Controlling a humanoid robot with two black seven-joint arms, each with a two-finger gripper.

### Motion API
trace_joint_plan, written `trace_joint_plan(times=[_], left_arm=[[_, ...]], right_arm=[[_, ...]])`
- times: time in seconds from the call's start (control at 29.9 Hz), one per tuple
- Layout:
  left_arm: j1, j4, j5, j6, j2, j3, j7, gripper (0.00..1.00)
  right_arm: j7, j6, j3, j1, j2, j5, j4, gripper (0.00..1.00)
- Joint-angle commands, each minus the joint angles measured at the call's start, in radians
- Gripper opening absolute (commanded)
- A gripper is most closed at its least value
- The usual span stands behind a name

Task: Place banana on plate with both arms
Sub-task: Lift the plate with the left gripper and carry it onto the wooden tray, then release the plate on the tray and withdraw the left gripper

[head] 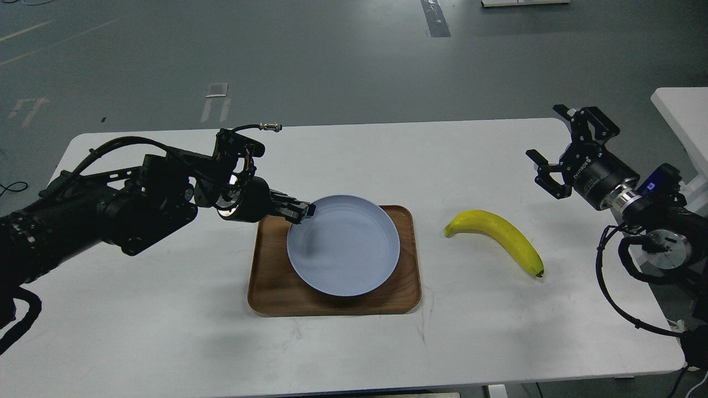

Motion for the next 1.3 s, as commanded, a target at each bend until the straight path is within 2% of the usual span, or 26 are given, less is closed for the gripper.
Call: trace_joint_plan(times=[0.0,0.47,0.74,0.77,0.8,0.84,0.9,0.94,1.1,1.27], left_arm=[[0.004,0.044,-0.001,0.000,-0.038,0.002,0.000,0.00],[0.021,0.127,-0.008,0.002,-0.098,0.004,0.000,0.00],[0.026,0.127,-0.013,0.000,-0.103,0.003,0.000,0.01],[0.026,0.124,-0.015,0.000,-0.104,0.002,0.000,0.08],[0.023,0.124,-0.016,0.000,-0.110,0.002,0.000,0.29],[0.021,0.121,-0.018,0.000,-0.118,0.002,0.000,0.56],[0.020,0.118,-0.025,0.002,-0.116,0.002,0.000,0.79],[0.020,0.117,-0.039,0.002,-0.110,0.002,0.000,0.96],[0.001,0.115,-0.145,0.000,-0.080,-0.002,0.000,0.98],[-0.028,0.118,-0.467,0.000,0.002,-0.014,0.000,0.98]], right_arm=[[0.000,0.000,0.000,-0.005,-0.001,0.000,-0.001,1.00],[0.000,0.000,0.000,-0.010,-0.004,0.000,-0.007,1.00],[0.000,0.000,0.000,-0.010,-0.004,0.000,-0.008,1.00],[0.000,0.000,0.000,-0.010,-0.004,0.000,-0.008,1.00],[0.000,0.000,0.000,-0.012,-0.004,0.000,-0.008,1.00],[0.000,0.000,0.000,-0.012,-0.003,0.000,-0.008,1.00],[0.000,0.000,0.000,-0.012,-0.003,0.000,-0.008,1.00],[0.000,0.000,0.000,-0.012,-0.003,0.000,-0.008,1.00],[0.000,0.000,0.000,-0.010,-0.004,0.000,-0.008,1.00],[0.000,0.000,0.002,-0.012,-0.004,0.000,-0.008,1.00]])
